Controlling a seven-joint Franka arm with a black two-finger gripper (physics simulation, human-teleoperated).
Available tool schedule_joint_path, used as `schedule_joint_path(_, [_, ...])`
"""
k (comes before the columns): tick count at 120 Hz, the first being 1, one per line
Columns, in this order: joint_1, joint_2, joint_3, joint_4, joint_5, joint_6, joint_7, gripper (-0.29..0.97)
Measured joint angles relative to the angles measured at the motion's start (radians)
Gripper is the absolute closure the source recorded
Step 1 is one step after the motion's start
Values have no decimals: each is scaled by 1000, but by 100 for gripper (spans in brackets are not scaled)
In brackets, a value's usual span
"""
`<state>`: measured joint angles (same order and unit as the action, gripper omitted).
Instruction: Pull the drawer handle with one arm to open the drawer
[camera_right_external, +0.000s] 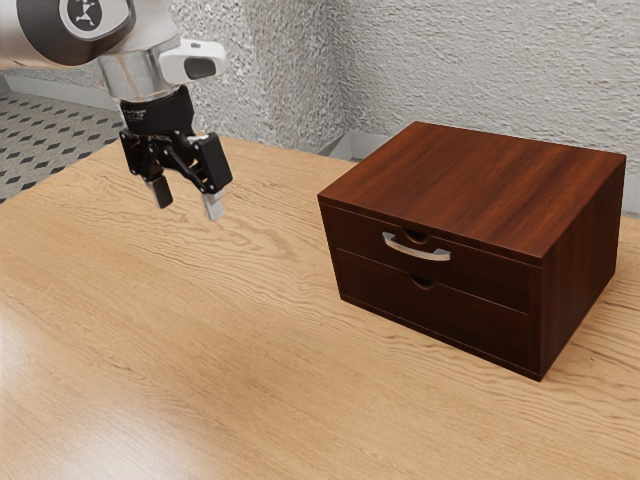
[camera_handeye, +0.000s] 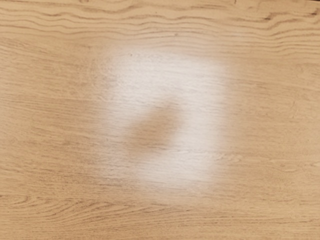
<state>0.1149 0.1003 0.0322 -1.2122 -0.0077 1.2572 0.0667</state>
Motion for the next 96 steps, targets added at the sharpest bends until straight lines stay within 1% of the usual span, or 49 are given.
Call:
schedule_joint_path(17, [2,-1,1,0,-3,-1,5,0])
schedule_joint_path(21, [3,-7,3,19,-7,-5,5,0])
schedule_joint_path(31, [2,-54,-3,233,-5,-12,5,0])
schedule_joint_path(36, [1,-76,-11,282,-4,-10,5,0])
schedule_joint_path(41, [1,-85,-22,302,-3,-1,5,0])
schedule_joint_path(57, [-11,-85,-49,312,-3,50,6,0])
schedule_joint_path(81, [-81,-84,-39,309,-2,87,8,0])
schedule_joint_path(96, [-107,-66,-38,206,0,100,7,0])
